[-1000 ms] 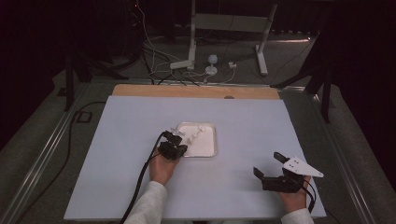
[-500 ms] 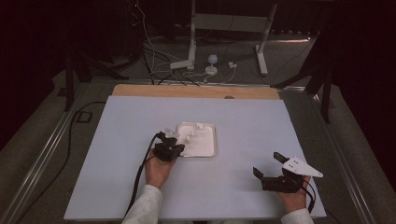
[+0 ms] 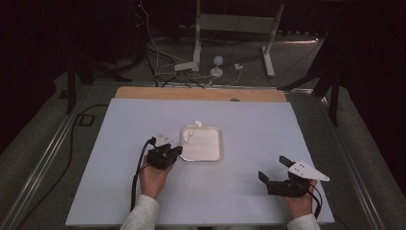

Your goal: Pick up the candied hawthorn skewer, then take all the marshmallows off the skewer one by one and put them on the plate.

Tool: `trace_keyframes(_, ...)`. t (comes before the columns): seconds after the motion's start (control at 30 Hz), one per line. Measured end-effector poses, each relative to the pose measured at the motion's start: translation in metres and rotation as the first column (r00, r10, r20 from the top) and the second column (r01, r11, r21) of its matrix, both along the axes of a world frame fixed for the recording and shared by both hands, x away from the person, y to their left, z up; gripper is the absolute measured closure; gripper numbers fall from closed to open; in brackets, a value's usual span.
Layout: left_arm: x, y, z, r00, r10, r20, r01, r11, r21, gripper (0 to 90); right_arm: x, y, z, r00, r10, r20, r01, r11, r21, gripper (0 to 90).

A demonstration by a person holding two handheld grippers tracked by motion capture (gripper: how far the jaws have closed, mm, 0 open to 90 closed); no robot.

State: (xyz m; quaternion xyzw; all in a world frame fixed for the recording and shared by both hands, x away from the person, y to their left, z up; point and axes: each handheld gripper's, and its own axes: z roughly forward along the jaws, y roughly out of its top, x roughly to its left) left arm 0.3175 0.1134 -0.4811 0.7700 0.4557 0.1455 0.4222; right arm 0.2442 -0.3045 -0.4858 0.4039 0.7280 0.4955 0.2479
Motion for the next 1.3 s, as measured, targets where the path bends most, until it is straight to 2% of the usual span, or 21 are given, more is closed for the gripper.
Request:
trace_keyframes(0.3,-0.014,0.015,0.002,0.9991,-0.001,0.043,0.002,0.9999,-0.017,90.0,0.004,0.002,0.004,0.9999,-0.014,-0.010,0.014,0.9998,0.016,0.0)
trace_keyframes(0.33,-0.016,0.016,0.002,0.9990,0.001,0.045,-0.001,1.0000,-0.009,90.0,0.005,0.002,0.005,0.9998,-0.016,-0.012,0.016,0.9996,0.021,0.0)
trace_keyframes(0.5,-0.020,0.021,0.002,0.9978,0.014,0.065,-0.012,0.9993,-0.036,89.9,0.012,0.005,0.016,0.9992,-0.025,-0.030,0.026,0.9994,0.023,0.0)
trace_keyframes(0.67,-0.021,0.020,0.002,0.9974,0.009,0.071,-0.006,0.9988,-0.049,90.0,0.019,0.014,0.027,0.9996,-0.023,-0.019,0.023,0.9995,0.019,0.0)
trace_keyframes(0.9,-0.025,0.016,0.006,0.9951,-0.016,0.098,0.021,0.9984,-0.053,89.9,0.037,0.030,0.036,0.9995,0.020,-0.026,-0.018,0.9977,0.065,0.0)
trace_keyframes(0.93,-0.026,0.015,0.007,0.9947,-0.018,0.101,0.023,0.9983,-0.053,89.9,0.042,0.036,0.039,0.9990,0.033,-0.030,-0.030,0.9958,0.086,0.0)
trace_keyframes(1.07,-0.027,0.013,0.008,0.9938,-0.029,0.108,0.034,0.9982,-0.049,89.9,0.055,0.047,0.045,0.9970,0.063,-0.045,-0.057,0.9912,0.119,0.0)
trace_keyframes(1.17,-0.027,0.011,0.008,0.9935,-0.033,0.109,0.038,0.9981,-0.047,90.0,0.063,0.057,0.048,0.9952,0.081,-0.054,-0.073,0.9879,0.136,0.0)
trace_keyframes(1.3,-0.028,0.008,0.007,0.9923,-0.045,0.115,0.050,0.9980,-0.039,89.9,0.069,0.067,0.050,0.9934,0.096,-0.063,-0.088,0.9880,0.127,0.0)
